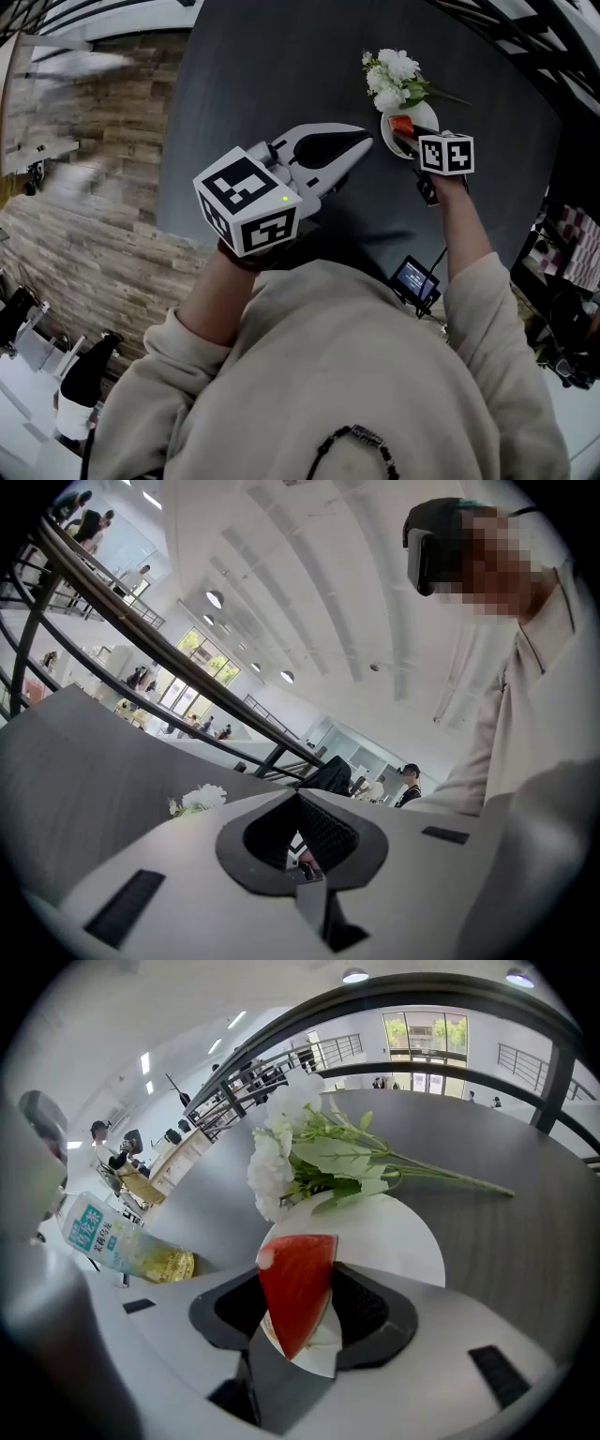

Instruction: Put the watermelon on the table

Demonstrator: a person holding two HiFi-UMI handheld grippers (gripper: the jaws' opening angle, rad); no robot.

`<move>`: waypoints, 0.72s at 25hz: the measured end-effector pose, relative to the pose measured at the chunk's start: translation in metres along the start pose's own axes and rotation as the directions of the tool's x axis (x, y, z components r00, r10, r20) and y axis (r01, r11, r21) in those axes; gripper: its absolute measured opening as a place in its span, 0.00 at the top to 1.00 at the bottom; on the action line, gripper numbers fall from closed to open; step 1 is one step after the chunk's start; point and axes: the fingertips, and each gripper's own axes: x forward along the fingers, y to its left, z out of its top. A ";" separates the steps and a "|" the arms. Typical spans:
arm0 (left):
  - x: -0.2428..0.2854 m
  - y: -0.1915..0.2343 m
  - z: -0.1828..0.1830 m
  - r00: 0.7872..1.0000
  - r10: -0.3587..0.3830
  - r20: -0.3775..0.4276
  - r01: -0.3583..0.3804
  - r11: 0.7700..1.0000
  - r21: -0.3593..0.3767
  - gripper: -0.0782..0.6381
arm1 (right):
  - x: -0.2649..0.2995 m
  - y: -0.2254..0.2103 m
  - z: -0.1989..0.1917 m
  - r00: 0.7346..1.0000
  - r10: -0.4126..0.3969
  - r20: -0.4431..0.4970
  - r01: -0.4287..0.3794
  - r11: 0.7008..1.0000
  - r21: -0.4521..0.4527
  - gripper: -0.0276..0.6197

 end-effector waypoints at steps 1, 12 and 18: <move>0.001 0.000 0.000 1.000 0.000 -0.001 0.000 1.000 0.000 0.89 | 0.000 0.001 0.000 1.000 0.004 0.003 -0.004 1.000 0.001 0.66; -0.002 -0.008 0.021 0.998 0.045 0.043 -0.047 0.998 0.046 0.89 | -0.033 -0.002 0.003 0.994 0.066 0.084 -0.069 0.997 0.034 0.57; -0.002 -0.027 0.033 0.998 0.036 0.044 -0.040 0.994 0.099 0.89 | -0.080 -0.012 0.010 0.983 0.042 0.180 -0.050 0.998 0.039 0.57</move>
